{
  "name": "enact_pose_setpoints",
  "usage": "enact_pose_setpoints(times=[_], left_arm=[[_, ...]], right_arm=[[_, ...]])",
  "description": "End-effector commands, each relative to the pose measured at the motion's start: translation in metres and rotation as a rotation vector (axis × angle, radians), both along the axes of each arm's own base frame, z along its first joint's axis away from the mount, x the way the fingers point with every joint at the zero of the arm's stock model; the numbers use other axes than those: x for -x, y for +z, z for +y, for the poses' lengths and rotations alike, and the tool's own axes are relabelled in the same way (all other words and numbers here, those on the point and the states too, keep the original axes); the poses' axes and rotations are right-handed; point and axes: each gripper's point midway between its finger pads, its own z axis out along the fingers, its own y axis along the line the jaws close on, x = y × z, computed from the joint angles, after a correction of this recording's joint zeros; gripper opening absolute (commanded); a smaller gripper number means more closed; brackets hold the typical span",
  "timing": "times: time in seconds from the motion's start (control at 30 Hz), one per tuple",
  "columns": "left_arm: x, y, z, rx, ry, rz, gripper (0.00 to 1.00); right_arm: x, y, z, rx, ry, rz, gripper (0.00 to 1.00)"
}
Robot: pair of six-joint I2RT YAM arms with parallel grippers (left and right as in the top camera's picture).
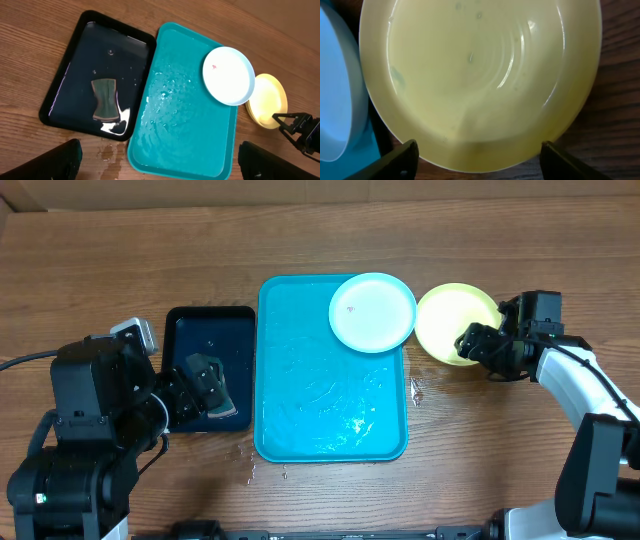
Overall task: Clean dirty plates on tray and stack at the side
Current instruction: 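Release the stacked plate and move the right gripper left toward the white plate, then grip the white plate's rim and drag it to the teal tray center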
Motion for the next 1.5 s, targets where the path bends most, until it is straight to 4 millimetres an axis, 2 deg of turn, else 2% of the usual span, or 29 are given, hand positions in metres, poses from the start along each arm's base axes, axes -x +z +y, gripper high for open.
enact_pose_setpoints(times=[0.0, 0.17, 0.33, 0.43, 0.67, 0.87, 1.1, 1.3, 1.47], left_arm=[[-0.001, 0.003, 0.002, 0.004, 0.019, -0.007, 1.00], [-0.001, 0.003, 0.002, 0.004, 0.019, -0.007, 1.00], [-0.001, 0.003, 0.002, 0.004, 0.019, -0.006, 1.00], [-0.001, 0.003, 0.002, 0.004, 0.019, -0.006, 1.00], [-0.002, 0.002, 0.002, 0.004, 0.019, -0.003, 1.00], [-0.003, 0.000, 0.002, 0.004, 0.019, 0.006, 1.00], [-0.005, -0.002, 0.002, 0.004, 0.019, 0.018, 1.00], [-0.008, -0.005, 0.002, 0.004, 0.019, 0.031, 1.00], [-0.012, -0.010, 0.002, 0.004, 0.019, 0.052, 1.00]], right_arm=[[-0.002, 0.002, 0.006, -0.009, 0.042, -0.024, 0.79], [-0.004, 0.003, 0.015, -0.021, 0.036, -0.025, 0.70], [-0.014, 0.008, 0.042, 0.008, 0.111, -0.081, 0.70], [-0.025, 0.013, 0.066, 0.074, 0.168, -0.144, 0.70], [-0.039, 0.022, 0.094, 0.201, 0.214, -0.245, 0.74], [-0.048, 0.030, 0.098, 0.287, 0.193, -0.306, 0.74], [-0.063, 0.038, 0.101, 0.249, 0.133, -0.368, 0.70], [-0.075, 0.025, 0.105, 0.221, 0.093, -0.379, 0.68], [-0.079, 0.010, 0.108, 0.197, 0.080, -0.369, 0.60]])
